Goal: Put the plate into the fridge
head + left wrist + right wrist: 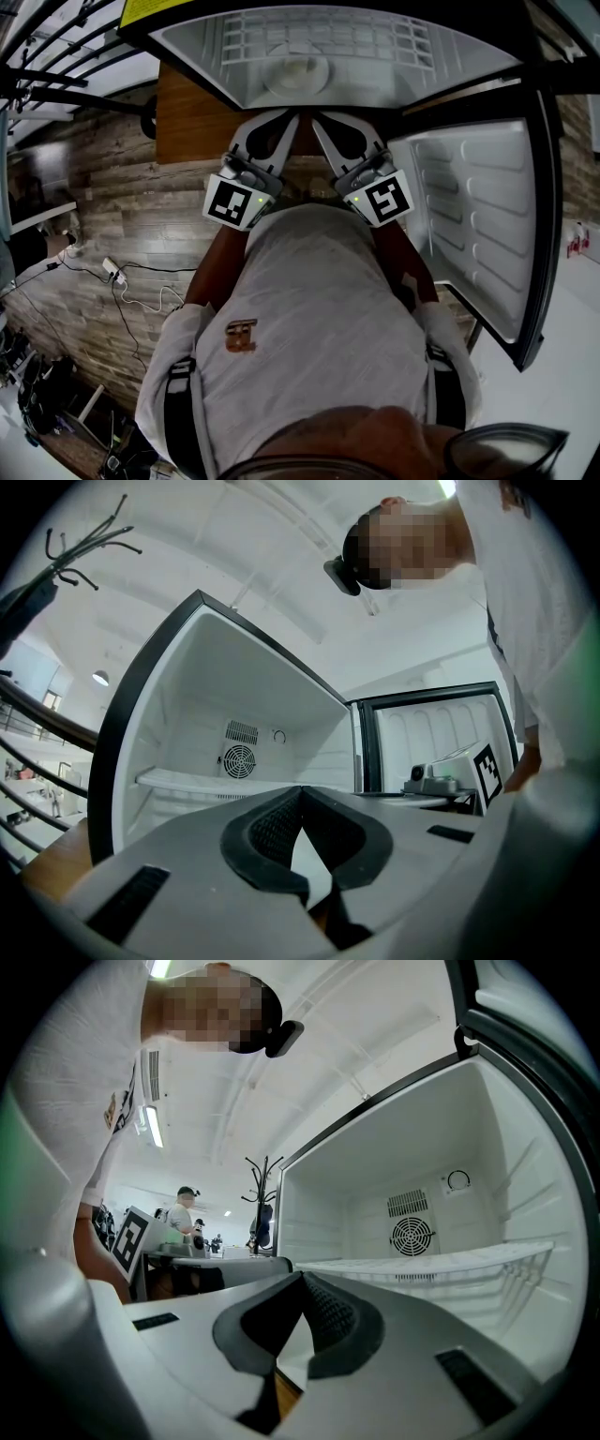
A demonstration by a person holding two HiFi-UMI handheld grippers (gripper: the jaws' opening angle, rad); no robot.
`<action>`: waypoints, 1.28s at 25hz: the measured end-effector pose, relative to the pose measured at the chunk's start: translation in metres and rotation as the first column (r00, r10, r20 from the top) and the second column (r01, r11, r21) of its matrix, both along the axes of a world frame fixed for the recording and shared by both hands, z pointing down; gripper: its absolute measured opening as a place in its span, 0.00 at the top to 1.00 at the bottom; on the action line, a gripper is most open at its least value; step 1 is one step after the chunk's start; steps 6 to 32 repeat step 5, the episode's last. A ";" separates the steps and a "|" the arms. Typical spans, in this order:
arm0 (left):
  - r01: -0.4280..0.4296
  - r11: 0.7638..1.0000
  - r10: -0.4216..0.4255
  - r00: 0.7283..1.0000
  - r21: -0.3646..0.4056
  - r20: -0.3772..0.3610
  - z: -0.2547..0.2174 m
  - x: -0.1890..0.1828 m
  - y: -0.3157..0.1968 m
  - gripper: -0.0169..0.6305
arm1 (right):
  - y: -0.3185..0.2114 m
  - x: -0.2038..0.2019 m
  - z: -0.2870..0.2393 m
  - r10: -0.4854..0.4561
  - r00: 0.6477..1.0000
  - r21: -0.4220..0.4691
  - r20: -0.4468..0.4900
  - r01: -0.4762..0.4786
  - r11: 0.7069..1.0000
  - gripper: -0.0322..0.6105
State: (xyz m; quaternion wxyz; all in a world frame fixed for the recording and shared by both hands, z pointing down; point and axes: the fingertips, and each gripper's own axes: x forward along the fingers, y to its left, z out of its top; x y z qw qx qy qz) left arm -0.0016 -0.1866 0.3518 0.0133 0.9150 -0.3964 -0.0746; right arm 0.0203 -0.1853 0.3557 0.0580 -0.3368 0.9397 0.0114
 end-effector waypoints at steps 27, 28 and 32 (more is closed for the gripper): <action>-0.004 1.000 0.004 1.000 -0.002 -0.004 0.002 0.001 0.001 0.95 | 0.000 -0.001 0.000 -0.003 1.000 0.010 -0.004 0.003 1.000 0.90; -0.004 1.000 0.004 1.000 -0.002 -0.004 0.002 0.001 0.001 0.95 | 0.000 -0.001 0.000 -0.003 1.000 0.010 -0.004 0.003 1.000 0.90; -0.004 1.000 0.004 1.000 -0.002 -0.004 0.002 0.001 0.001 0.95 | 0.000 -0.001 0.000 -0.003 1.000 0.010 -0.004 0.003 1.000 0.90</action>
